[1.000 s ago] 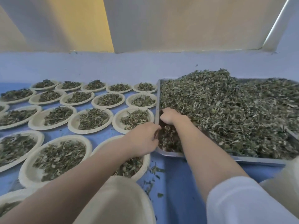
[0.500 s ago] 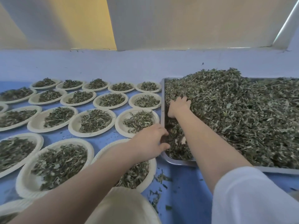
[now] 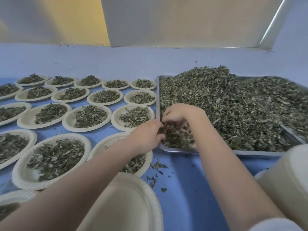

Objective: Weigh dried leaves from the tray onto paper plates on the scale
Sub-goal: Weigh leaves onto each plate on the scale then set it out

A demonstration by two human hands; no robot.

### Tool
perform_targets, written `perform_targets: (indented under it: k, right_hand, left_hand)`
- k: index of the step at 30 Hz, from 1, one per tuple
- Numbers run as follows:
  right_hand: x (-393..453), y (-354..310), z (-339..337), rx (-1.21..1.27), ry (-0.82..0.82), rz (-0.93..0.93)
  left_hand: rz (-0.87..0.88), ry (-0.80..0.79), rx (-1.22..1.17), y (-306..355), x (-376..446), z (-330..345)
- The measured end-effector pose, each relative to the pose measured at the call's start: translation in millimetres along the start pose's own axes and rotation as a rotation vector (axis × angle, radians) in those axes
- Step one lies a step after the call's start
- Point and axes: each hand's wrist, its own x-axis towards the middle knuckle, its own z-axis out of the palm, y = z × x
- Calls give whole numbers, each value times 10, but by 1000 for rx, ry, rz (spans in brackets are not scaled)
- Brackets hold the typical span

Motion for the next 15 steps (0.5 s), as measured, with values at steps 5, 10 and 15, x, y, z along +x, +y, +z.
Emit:
perform_targets:
  k: [5,10,15]
  right_hand:
    - [-138,-70,250,-165,39,-44]
    - [-448,138,288,46,-20,-39]
    - [-708,40,525,31,24,147]
  left_hand:
    - [-52,24,-85,27,-36,1]
    - [-88,36,-115,91,-82,-1]
    - [-134,20,-103,220,-106,-12]
